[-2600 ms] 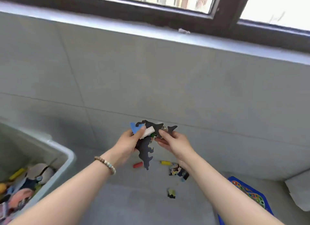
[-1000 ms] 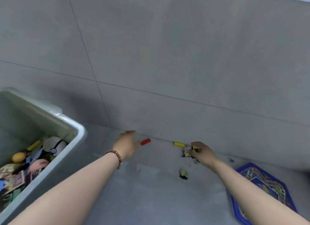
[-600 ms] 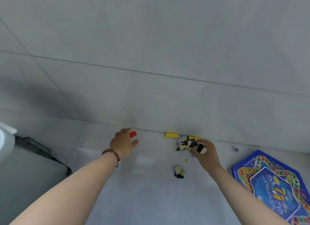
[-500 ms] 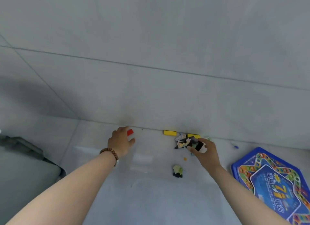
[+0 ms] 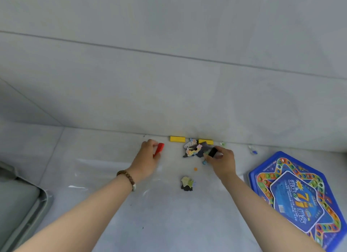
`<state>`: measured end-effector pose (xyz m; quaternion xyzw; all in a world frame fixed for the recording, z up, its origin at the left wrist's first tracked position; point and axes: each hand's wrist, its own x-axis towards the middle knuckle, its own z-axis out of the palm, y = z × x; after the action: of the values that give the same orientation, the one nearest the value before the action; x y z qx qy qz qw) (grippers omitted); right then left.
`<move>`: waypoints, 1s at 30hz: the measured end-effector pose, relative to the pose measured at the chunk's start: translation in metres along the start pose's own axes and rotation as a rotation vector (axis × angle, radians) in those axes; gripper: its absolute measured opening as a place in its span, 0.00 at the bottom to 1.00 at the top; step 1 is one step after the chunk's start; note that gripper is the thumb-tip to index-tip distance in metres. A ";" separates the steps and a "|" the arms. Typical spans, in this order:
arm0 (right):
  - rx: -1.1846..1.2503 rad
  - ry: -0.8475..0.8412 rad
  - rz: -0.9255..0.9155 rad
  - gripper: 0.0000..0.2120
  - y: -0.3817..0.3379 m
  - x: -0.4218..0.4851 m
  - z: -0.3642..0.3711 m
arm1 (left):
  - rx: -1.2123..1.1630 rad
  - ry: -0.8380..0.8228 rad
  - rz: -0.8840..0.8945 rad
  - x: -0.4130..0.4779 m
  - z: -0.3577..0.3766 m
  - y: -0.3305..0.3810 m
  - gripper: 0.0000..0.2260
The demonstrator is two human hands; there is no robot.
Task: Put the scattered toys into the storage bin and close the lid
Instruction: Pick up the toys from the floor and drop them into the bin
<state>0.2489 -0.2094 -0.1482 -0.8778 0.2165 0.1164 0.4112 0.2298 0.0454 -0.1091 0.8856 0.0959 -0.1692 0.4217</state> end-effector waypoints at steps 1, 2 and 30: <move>0.005 0.007 0.010 0.18 0.004 0.001 0.000 | -0.107 -0.031 -0.022 -0.003 0.006 0.008 0.13; 0.012 0.017 0.015 0.19 0.005 0.000 0.000 | -0.250 -0.068 -0.058 -0.006 0.012 0.016 0.13; 0.008 -0.118 -0.140 0.09 0.001 -0.079 0.002 | -1.036 -0.301 -0.548 -0.060 0.030 0.007 0.05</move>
<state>0.1784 -0.1857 -0.1201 -0.8807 0.1306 0.1379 0.4338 0.1703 0.0158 -0.0992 0.4744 0.3298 -0.3266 0.7480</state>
